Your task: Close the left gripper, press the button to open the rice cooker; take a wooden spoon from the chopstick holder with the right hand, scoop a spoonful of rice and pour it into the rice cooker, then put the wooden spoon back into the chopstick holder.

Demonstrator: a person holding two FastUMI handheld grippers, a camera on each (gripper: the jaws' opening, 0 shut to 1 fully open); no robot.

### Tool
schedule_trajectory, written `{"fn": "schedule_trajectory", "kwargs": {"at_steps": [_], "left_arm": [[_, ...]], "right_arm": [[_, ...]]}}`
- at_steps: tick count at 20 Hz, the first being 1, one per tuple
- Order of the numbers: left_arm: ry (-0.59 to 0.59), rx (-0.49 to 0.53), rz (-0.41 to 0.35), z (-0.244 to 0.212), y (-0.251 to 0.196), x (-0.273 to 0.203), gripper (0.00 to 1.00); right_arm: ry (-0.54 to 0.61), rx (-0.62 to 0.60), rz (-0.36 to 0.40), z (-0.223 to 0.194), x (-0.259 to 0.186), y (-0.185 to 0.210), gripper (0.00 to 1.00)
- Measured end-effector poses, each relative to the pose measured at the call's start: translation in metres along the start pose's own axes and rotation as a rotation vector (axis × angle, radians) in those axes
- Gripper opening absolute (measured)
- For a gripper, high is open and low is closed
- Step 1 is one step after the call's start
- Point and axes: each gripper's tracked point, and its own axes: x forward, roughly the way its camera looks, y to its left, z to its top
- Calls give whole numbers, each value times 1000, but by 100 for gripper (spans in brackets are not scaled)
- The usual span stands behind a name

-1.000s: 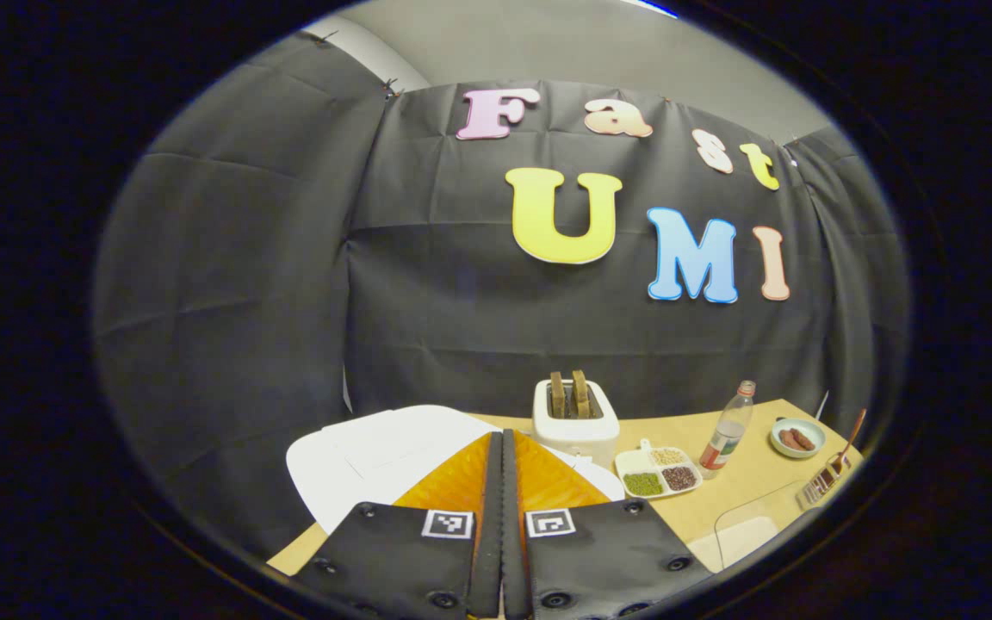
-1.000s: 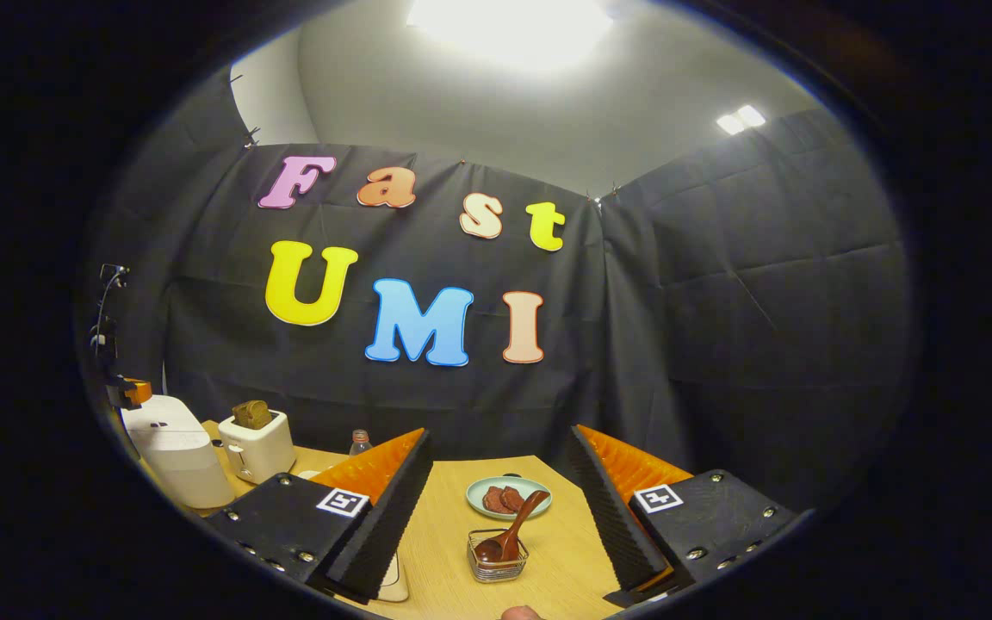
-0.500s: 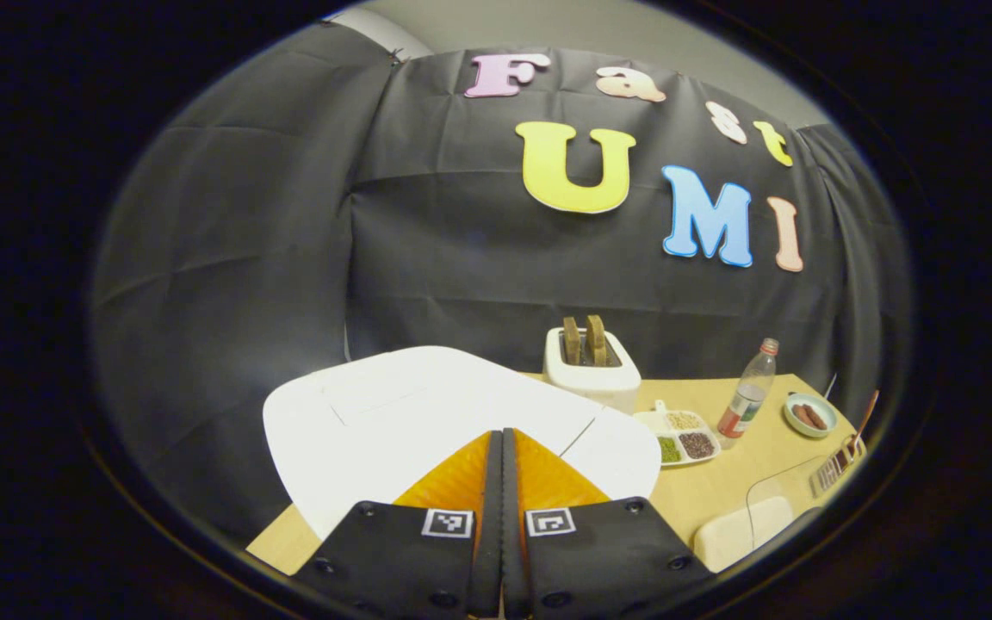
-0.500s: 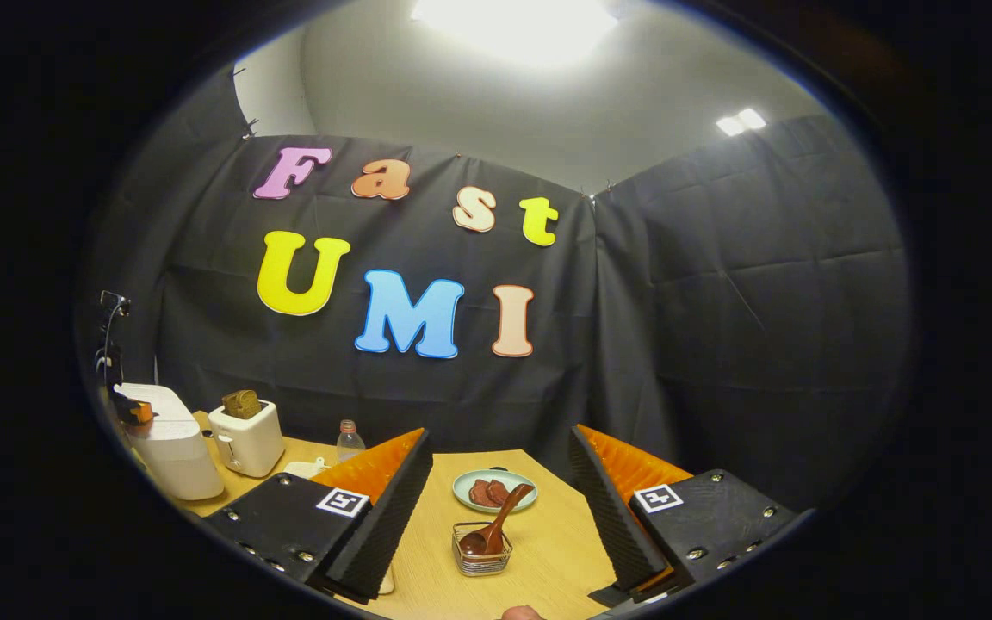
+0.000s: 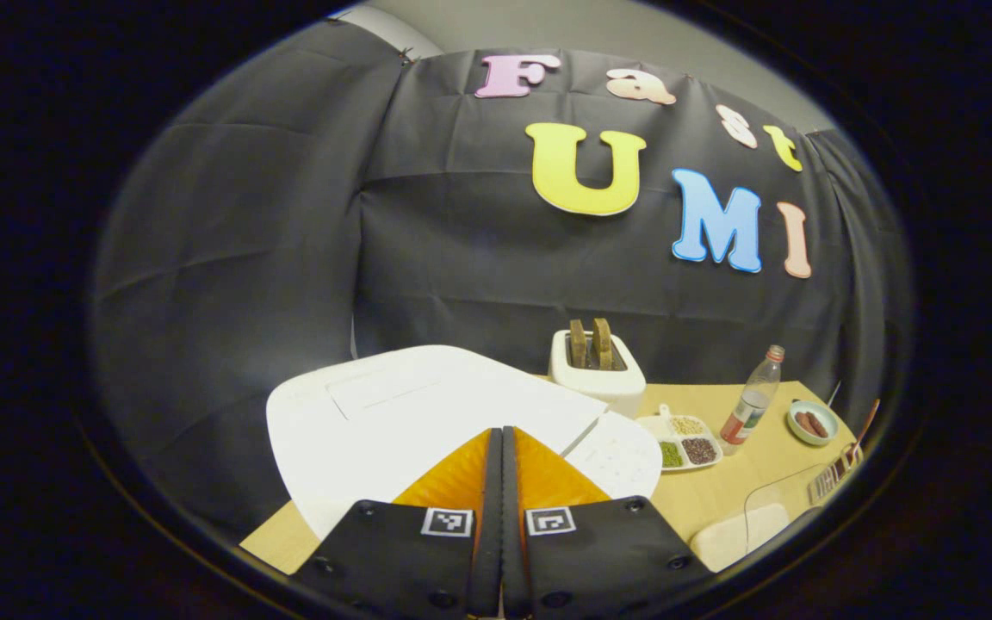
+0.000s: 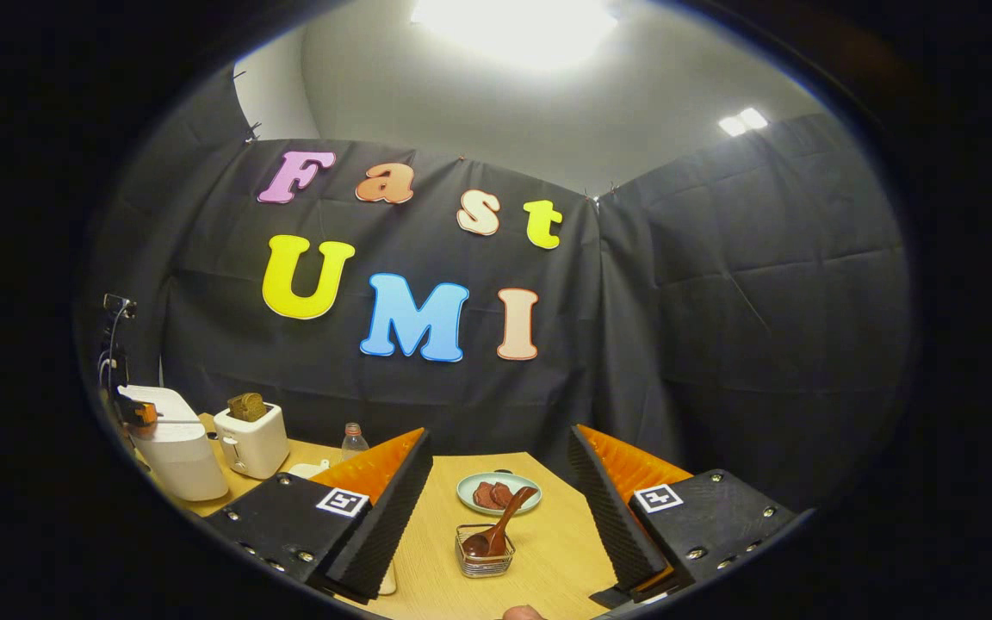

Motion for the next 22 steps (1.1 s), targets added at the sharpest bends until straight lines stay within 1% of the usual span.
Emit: {"fn": "schedule_trajectory", "kwargs": {"at_steps": [2,3,4,7,9,12,16,19,20,22], "left_arm": [[-50,26,20,24,5,-7,9],[-78,28,34,37,9,-12,7],[-105,28,40,47,9,-15,9],[-220,73,104,96,18,-34,8],[-277,87,110,122,12,-51,9],[-351,102,119,148,1,-77,9],[-413,88,78,170,-29,-112,9],[-429,56,44,172,-53,-137,47],[-435,54,29,171,-61,-143,50],[-460,68,13,174,-79,-157,83]], "right_arm": [[-5,12,6,1,1,-2,96],[-6,20,10,1,2,-3,96],[-5,26,13,0,3,-4,96],[-8,30,23,-1,8,-12,96],[-12,40,29,-1,12,-16,96],[-6,56,45,-4,19,-20,96],[-8,63,66,-6,28,-28,96],[-5,75,84,-8,35,-32,96],[-4,77,88,-9,38,-34,96],[-4,81,100,-11,45,-36,96]]}}
